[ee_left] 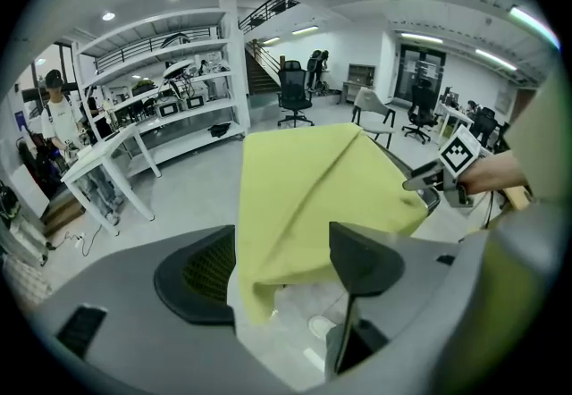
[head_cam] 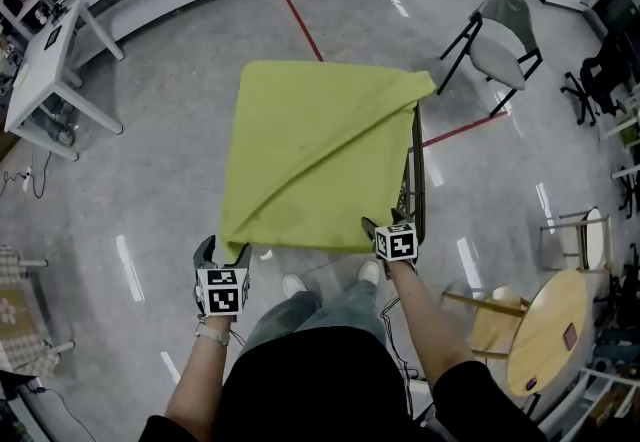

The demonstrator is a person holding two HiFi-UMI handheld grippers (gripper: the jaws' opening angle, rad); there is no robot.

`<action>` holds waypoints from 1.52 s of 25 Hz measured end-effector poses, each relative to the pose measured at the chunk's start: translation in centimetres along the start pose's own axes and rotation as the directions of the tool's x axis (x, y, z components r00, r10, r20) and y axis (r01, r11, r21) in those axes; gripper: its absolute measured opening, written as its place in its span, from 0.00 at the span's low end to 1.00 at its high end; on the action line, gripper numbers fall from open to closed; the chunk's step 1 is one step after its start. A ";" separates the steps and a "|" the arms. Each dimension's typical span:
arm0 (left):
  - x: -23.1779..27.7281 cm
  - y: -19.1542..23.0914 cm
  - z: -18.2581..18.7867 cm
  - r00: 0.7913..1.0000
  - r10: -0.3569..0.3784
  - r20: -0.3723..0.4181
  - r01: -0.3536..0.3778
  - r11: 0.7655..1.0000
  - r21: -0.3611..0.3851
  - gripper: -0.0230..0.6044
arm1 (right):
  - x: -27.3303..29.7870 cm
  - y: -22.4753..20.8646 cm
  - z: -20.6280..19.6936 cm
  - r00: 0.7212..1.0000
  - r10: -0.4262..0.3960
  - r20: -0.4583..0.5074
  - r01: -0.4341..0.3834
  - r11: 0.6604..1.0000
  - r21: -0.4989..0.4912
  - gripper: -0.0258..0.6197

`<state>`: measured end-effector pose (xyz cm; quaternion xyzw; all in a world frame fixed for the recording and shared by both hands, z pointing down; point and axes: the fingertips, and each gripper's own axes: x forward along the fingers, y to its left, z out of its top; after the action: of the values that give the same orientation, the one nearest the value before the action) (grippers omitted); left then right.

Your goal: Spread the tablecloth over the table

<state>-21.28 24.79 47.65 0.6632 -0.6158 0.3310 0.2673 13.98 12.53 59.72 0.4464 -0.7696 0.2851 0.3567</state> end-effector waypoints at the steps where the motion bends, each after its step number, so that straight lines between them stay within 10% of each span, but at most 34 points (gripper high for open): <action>1: -0.1 -0.7 -0.2 1.000 -0.006 -0.006 0.006 1.000 0.002 0.56 | 0.2 0.2 -0.5 1.000 0.006 -0.008 -0.006 1.000 0.002 0.60; 20: -1.2 -8.3 -2.0 0.997 0.012 -0.074 -0.012 1.000 -0.003 0.56 | 2.0 0.6 -5.2 0.999 0.009 -0.040 -0.015 0.988 -0.152 0.54; 27: -1.0 -10.5 -1.0 0.997 0.018 -0.079 -0.017 1.000 0.008 0.56 | 1.7 0.2 -5.3 0.994 0.049 -0.096 -0.068 0.977 -0.203 0.38; 32: -0.7 -12.5 -0.1 0.996 0.016 -0.082 -0.015 1.000 0.016 0.56 | 1.1 -1.0 -5.9 0.989 0.082 -0.126 -0.107 0.972 -0.207 0.08; 38: 0.4 -14.9 1.5 0.996 0.003 -0.089 0.000 0.999 0.032 0.56 | 0.1 -3.7 -6.8 0.989 0.061 -0.137 -0.088 0.976 -0.199 0.07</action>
<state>-6.26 24.81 47.80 0.6515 -0.5983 0.3702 0.2837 19.28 16.00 64.20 0.3588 -0.7860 0.2463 0.4390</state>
